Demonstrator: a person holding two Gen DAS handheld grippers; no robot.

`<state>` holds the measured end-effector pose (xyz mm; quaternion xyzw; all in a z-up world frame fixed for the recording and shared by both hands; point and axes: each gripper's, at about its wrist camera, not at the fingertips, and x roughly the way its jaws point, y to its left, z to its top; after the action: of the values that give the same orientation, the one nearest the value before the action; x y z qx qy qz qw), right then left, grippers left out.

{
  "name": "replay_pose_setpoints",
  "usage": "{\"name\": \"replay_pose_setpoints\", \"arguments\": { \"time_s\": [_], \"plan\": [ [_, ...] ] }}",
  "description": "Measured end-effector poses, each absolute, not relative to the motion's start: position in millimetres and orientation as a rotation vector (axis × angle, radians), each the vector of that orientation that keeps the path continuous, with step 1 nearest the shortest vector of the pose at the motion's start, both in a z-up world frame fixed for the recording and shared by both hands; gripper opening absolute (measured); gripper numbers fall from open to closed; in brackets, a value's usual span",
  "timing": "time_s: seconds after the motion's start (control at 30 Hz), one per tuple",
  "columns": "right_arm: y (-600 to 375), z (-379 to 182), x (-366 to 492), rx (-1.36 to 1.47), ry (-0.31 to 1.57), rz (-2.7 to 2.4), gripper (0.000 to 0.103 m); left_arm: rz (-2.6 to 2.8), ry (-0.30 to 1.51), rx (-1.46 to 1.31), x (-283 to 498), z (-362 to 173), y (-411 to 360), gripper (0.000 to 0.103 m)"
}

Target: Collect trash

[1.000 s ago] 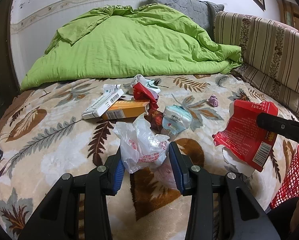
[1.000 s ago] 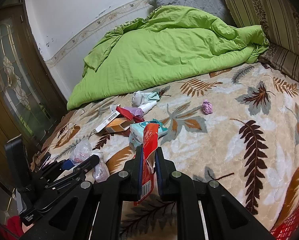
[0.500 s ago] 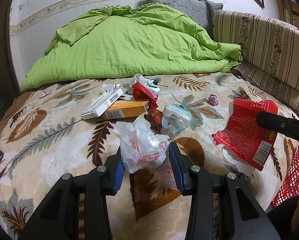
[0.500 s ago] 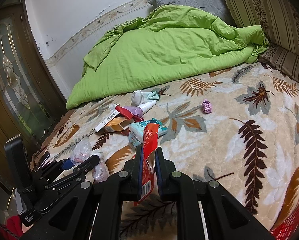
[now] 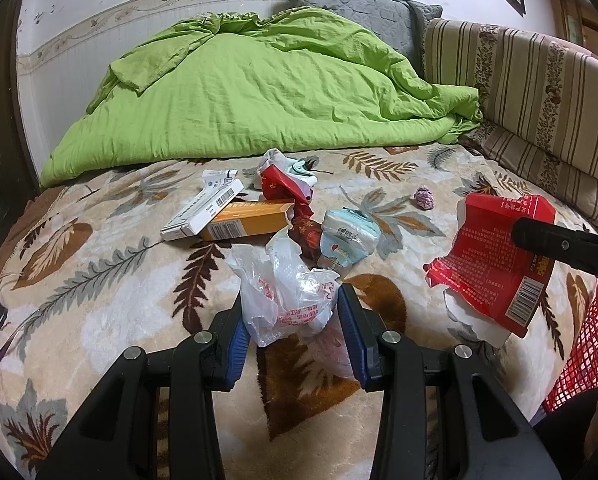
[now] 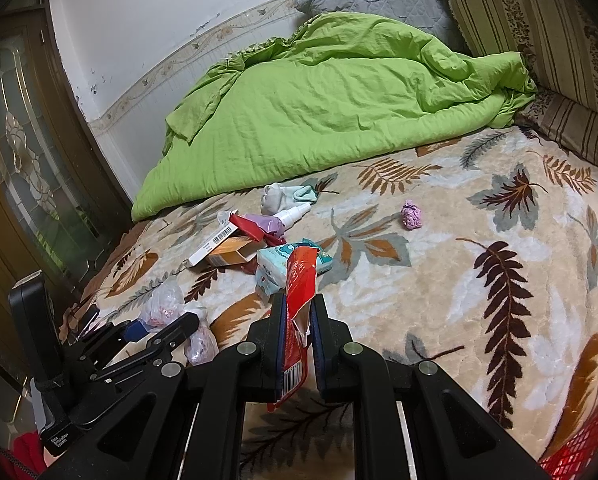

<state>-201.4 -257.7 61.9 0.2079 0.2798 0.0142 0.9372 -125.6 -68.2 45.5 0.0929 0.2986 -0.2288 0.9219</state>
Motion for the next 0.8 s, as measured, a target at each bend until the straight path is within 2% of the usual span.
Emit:
{"name": "replay_pose_setpoints", "arguments": {
  "time_s": [0.23, 0.4, 0.63, 0.8],
  "plan": [
    [-269.6, 69.6, -220.7, 0.479, 0.545, 0.004, 0.012, -0.526, 0.631, 0.179, -127.1, 47.4, -69.7, 0.040],
    [-298.4, 88.3, -274.7, 0.483, 0.507, -0.063, 0.012, -0.636, 0.612, 0.227, -148.3, 59.0, -89.2, 0.040],
    [-373.6, 105.7, -382.7, 0.487, 0.475, -0.325, 0.012, -0.915, 0.646, 0.249, -194.1, 87.4, -156.9, 0.041],
    [-423.0, 98.6, -450.0, 0.493, 0.501, -0.526, 0.013, -1.143, 0.696, 0.267, -235.4, 99.1, -225.7, 0.041]
  ]
}}
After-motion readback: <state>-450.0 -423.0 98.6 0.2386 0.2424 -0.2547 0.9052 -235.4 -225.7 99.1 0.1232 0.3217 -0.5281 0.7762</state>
